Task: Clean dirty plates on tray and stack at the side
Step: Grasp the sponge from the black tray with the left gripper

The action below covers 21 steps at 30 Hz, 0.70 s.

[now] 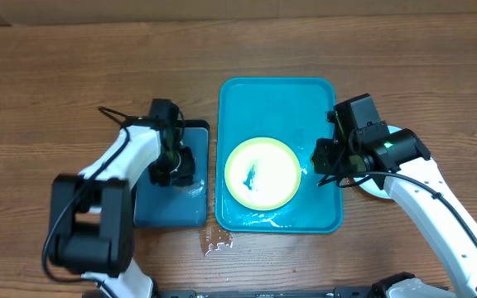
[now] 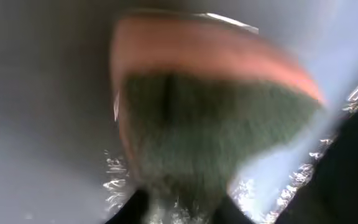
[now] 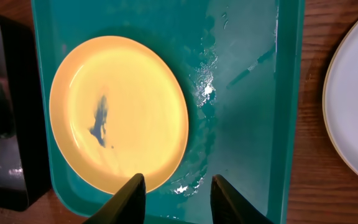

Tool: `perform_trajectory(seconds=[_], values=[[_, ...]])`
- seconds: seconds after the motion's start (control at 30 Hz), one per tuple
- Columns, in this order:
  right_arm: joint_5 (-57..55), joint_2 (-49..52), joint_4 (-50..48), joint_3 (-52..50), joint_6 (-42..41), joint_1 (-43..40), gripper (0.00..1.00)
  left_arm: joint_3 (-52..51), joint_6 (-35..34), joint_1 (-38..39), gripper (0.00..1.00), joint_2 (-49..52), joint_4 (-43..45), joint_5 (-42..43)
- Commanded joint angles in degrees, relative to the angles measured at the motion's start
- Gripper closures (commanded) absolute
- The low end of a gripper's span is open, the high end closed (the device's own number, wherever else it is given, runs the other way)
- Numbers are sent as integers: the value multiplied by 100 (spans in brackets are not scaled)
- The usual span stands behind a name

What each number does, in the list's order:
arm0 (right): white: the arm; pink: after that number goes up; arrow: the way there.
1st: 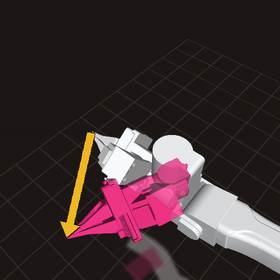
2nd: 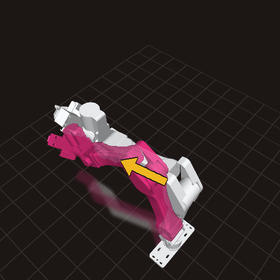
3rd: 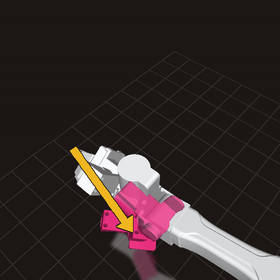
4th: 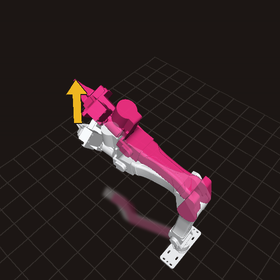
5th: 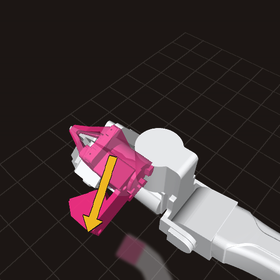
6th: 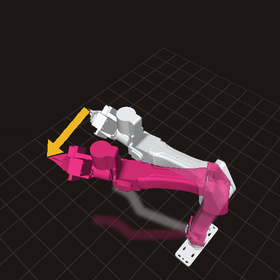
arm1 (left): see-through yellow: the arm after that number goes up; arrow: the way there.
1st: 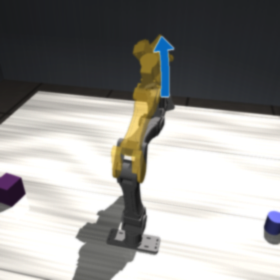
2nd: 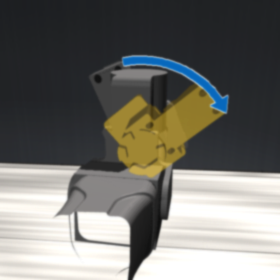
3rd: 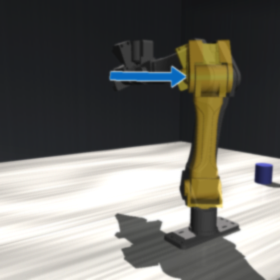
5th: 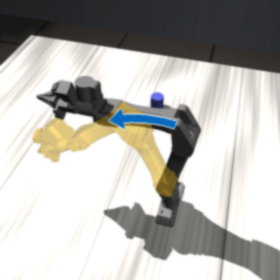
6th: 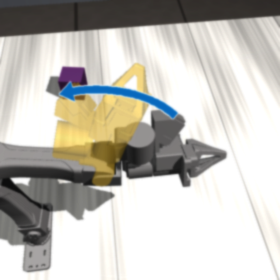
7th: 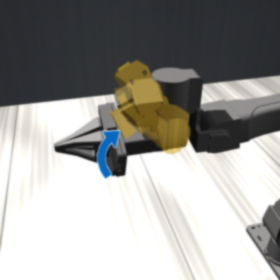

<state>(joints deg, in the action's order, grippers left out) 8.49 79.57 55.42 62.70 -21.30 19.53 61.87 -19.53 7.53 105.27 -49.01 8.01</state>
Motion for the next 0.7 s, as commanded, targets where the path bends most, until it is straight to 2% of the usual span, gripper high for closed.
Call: perform_trajectory(seconds=[0.0,0.13,0.23,0.37,0.43,0.53,0.6,0.67], values=[[-74,114,-13,59,33,-4,63,-35,-22,52,96,310,76,195],[-76,459,-114,-101,35,-4,62,382,-20,22,96,282,-481,-219],[-72,813,-363,-249,37,-4,62,1128,-9,22,96,282,-1276,-542],[245,1274,-577,-278,361,48,62,2009,205,48,96,282,-1989,-551],[339,1620,-752,-280,444,118,59,2485,240,48,96,280,-2315,-546],[278,2037,-988,-280,387,118,57,2761,243,48,96,280,-2518,-546],[376,2317,-1108,-280,334,120,60,2817,243,50,96,280,-2588,-544],[476,2406,-1139,-280,334,120,70,2774,245,50,96,282,-2597,-549]])
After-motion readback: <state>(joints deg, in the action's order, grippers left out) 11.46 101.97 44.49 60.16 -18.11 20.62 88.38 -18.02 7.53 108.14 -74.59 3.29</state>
